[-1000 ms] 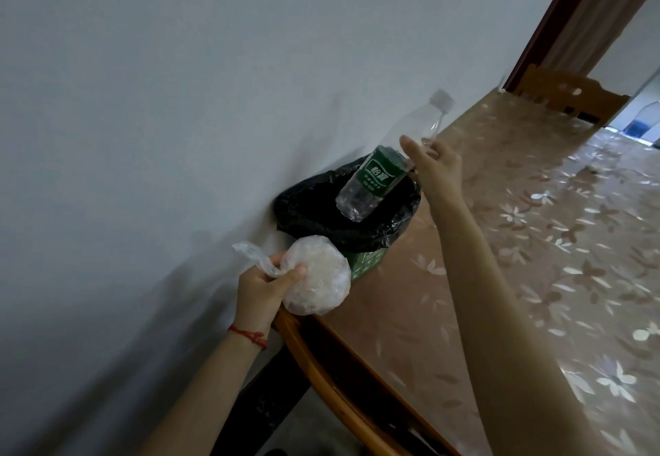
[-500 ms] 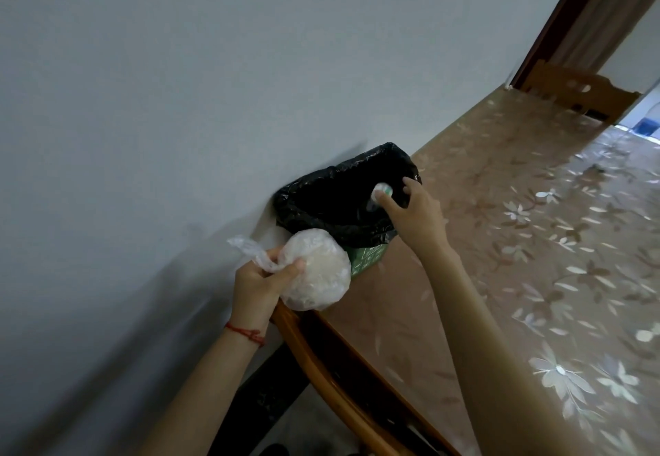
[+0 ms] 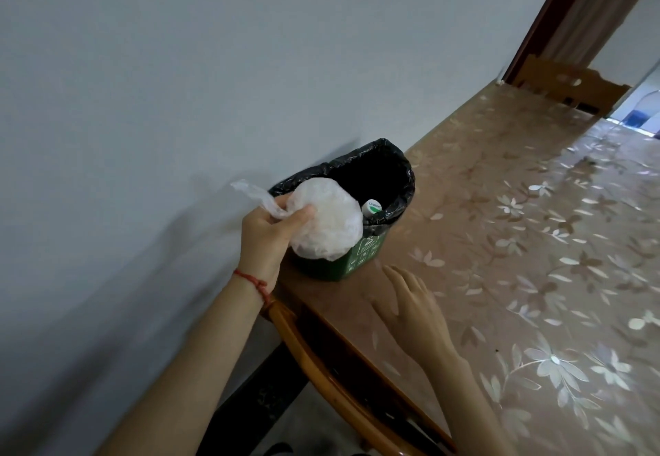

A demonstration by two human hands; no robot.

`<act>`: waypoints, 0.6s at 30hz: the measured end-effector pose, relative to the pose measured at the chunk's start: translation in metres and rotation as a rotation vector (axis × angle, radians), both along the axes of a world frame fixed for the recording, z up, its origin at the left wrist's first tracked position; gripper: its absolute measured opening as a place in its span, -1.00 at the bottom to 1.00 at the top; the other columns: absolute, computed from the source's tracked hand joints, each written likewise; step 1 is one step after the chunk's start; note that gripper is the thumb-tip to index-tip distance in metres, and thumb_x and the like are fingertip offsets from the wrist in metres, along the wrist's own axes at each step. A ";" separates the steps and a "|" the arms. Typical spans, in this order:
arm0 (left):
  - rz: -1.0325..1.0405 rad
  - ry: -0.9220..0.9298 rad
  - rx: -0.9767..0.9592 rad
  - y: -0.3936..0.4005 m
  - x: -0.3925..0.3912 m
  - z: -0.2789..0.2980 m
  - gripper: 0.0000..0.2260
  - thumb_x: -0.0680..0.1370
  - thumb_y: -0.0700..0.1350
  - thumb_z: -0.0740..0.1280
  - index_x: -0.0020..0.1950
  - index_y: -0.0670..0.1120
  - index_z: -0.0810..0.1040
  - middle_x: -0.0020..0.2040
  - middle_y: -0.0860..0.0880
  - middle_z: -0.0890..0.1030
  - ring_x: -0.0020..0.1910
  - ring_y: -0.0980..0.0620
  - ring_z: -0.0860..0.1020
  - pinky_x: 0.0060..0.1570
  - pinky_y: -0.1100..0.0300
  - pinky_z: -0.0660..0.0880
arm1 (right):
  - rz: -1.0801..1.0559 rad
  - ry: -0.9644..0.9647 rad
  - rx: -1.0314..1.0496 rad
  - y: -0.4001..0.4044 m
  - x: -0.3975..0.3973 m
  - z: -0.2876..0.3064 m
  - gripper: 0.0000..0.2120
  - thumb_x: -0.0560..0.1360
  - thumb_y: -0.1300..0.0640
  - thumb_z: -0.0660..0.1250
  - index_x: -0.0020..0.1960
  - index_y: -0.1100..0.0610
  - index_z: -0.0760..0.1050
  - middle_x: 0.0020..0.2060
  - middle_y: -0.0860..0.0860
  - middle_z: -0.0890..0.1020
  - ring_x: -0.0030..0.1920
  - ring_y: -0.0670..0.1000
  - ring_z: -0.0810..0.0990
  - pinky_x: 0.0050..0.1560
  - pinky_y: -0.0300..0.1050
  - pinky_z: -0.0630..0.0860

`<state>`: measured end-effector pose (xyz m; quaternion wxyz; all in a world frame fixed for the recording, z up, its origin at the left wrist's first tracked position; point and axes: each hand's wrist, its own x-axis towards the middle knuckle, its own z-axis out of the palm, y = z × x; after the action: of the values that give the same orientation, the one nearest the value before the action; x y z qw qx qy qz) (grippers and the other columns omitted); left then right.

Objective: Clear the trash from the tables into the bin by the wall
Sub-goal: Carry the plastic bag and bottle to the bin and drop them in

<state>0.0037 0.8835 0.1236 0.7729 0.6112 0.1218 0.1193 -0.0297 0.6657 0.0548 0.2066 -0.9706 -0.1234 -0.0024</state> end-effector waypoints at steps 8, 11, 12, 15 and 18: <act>-0.002 0.041 -0.035 -0.017 0.054 0.015 -0.80 0.40 -0.26 0.42 0.01 -0.19 0.58 -0.16 -0.09 0.65 -0.20 -0.04 0.65 -0.17 0.02 0.60 | -0.014 -0.023 0.026 -0.007 -0.006 -0.003 -0.50 0.51 -0.08 0.26 0.38 0.09 0.32 0.33 0.01 0.43 0.34 0.01 0.36 0.30 -0.08 0.32; -0.012 0.082 -0.046 -0.019 0.072 0.011 -0.73 0.40 -0.27 0.42 0.08 -0.23 0.55 -0.05 -0.18 0.63 -0.03 -0.12 0.62 0.04 -0.01 0.56 | -0.018 -0.013 0.023 -0.007 -0.006 -0.003 -0.50 0.51 -0.08 0.25 0.38 0.09 0.32 0.33 0.01 0.42 0.35 0.01 0.35 0.31 -0.06 0.33; -0.016 0.106 -0.044 -0.018 0.076 0.008 -0.75 0.40 -0.26 0.42 0.06 -0.22 0.55 -0.03 -0.20 0.62 -0.01 -0.14 0.61 0.07 -0.04 0.54 | -0.017 -0.010 0.023 -0.007 -0.007 -0.004 -0.50 0.51 -0.08 0.25 0.38 0.09 0.32 0.33 0.01 0.42 0.35 0.01 0.36 0.31 -0.06 0.33; -0.056 0.148 -0.007 -0.017 0.085 -0.001 -0.92 0.38 -0.20 0.41 -0.21 -0.15 0.54 -0.14 -0.19 0.56 -0.13 -0.14 0.56 -0.11 -0.10 0.55 | -0.004 0.009 0.011 -0.007 -0.008 -0.005 -0.51 0.51 -0.11 0.21 0.38 0.07 0.31 0.34 0.00 0.41 0.35 -0.01 0.34 0.33 -0.07 0.32; -0.069 0.197 0.034 -0.018 0.080 0.001 -0.63 0.42 -0.21 0.39 0.21 -0.23 0.47 0.03 -0.17 0.55 -0.06 -0.10 0.57 -0.10 0.02 0.55 | -0.001 0.027 0.018 -0.006 -0.008 -0.005 -0.50 0.52 -0.12 0.19 0.39 0.05 0.29 0.35 -0.01 0.39 0.36 -0.01 0.32 0.35 -0.06 0.29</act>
<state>0.0836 0.8658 0.1244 0.7504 0.6367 0.1740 0.0342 -0.0380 0.6595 0.0498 0.2168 -0.9688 -0.1199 0.0096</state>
